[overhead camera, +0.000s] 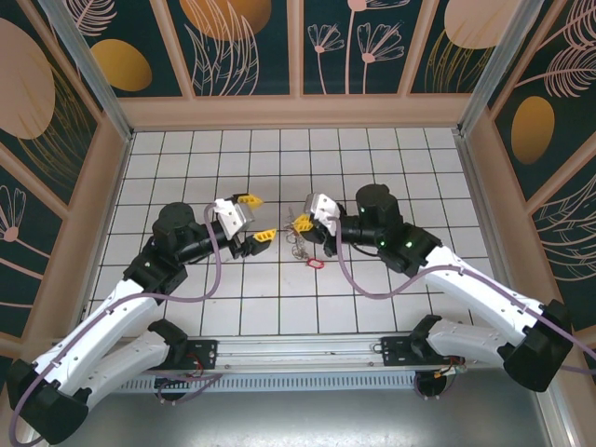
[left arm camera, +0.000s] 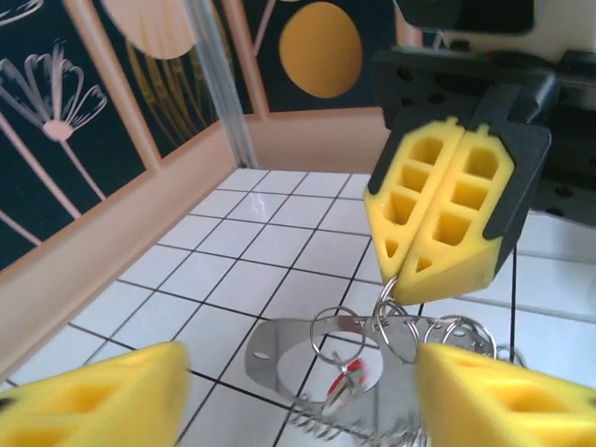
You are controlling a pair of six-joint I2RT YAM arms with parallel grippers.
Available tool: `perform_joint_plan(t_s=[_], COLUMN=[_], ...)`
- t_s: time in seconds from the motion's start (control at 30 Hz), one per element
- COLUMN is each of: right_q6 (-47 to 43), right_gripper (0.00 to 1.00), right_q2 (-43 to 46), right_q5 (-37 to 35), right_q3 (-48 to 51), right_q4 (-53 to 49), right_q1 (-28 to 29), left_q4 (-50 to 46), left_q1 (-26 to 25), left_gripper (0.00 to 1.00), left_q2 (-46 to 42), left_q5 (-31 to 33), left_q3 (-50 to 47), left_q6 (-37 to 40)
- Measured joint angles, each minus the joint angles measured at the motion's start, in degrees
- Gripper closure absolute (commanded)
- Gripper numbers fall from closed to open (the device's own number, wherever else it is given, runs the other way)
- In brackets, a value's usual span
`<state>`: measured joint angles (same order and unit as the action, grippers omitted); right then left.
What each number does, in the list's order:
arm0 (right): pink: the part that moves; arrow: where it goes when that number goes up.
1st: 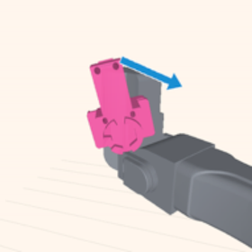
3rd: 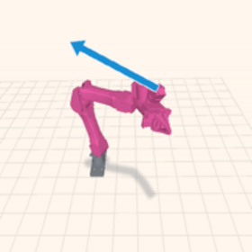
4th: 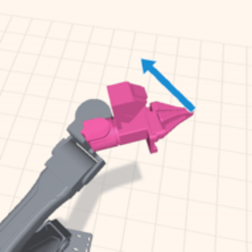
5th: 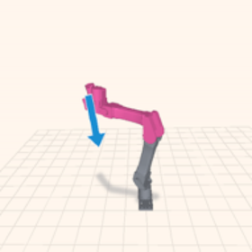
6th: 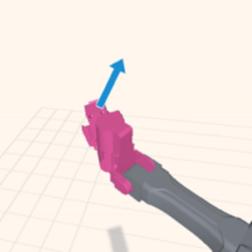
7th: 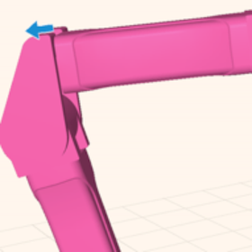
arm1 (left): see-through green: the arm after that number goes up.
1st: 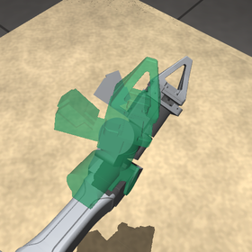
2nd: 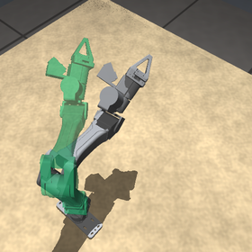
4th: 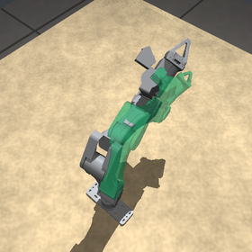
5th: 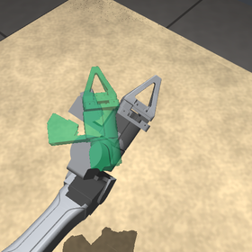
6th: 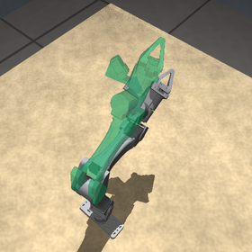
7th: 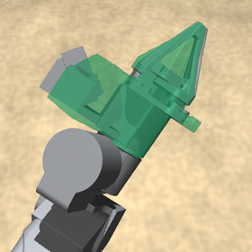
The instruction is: Put the keys on the keyring
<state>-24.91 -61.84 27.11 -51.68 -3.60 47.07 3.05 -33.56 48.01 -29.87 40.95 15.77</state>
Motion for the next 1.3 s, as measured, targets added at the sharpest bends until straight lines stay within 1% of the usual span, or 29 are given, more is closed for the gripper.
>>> perform_joint_plan(t_s=[0.03,0.13,0.17,0.27,0.4,0.6,0.87,0.97,1.17,1.23,1.3], right_q6=[-1.0,-3.7,-4.8,-6.9,-8.8,-9.7,-9.7,-9.7,-9.7,-9.8,-10.0], right_gripper=[1.0,1.0,1.0,1.0,1.0,1.0,1.0,1.0,1.0,1.0,1.0], right_q2=[0.0,0.0,0.0,0.0,0.0,-0.2,-1.1,-1.4,-2.3,-2.3,-2.4], right_q5=[0.0,0.0,0.0,0.0,-0.1,-0.2,-0.5,-0.5,-0.7,-1.1,-1.3], right_q3=[0.0,0.0,0.0,0.0,-0.4,-0.9,-1.9,-2.0,-2.0,-2.0,-2.0], right_q4=[0.4,0.7,0.7,0.7,0.3,0.4,0.8,0.8,0.9,1.2,1.2], right_q1=[1.0,3.1,3.7,5.0,6.0,6.4,7.5,7.8,7.8,7.8,7.8], left_q4=[-0.4,-1.4,-1.9,-3.4,-5.6,-8.5,-9.1,-9.1,-9.1,-9.4,-9.6], left_q1=[0.0,0.0,0.0,0.0,0.0,0.0,0.0,0.0,0.0,0.0,0.0], left_gripper=[0.53,0.55,0.57,0.6,0.65,0.63,0.61,0.67,0.89,1.0,1.0], left_q2=[0.0,-0.4,-0.8,-2.5,-3.7,-3.1,-2.3,-2.0,-1.8,-1.8,-1.9], left_q5=[-0.8,-2.0,-2.3,-3.1,-4.7,-8.3,-10.4,-10.4,-10.8,-10.8,-10.8], left_q3=[0.1,0.1,0.1,0.1,0.1,0.2,0.2,0.2,0.2,0.2,0.2], left_q6=[1.1,4.5,5.9,10.7,14.9,18.6,18.7,18.4,18.1,18.4,19.0])
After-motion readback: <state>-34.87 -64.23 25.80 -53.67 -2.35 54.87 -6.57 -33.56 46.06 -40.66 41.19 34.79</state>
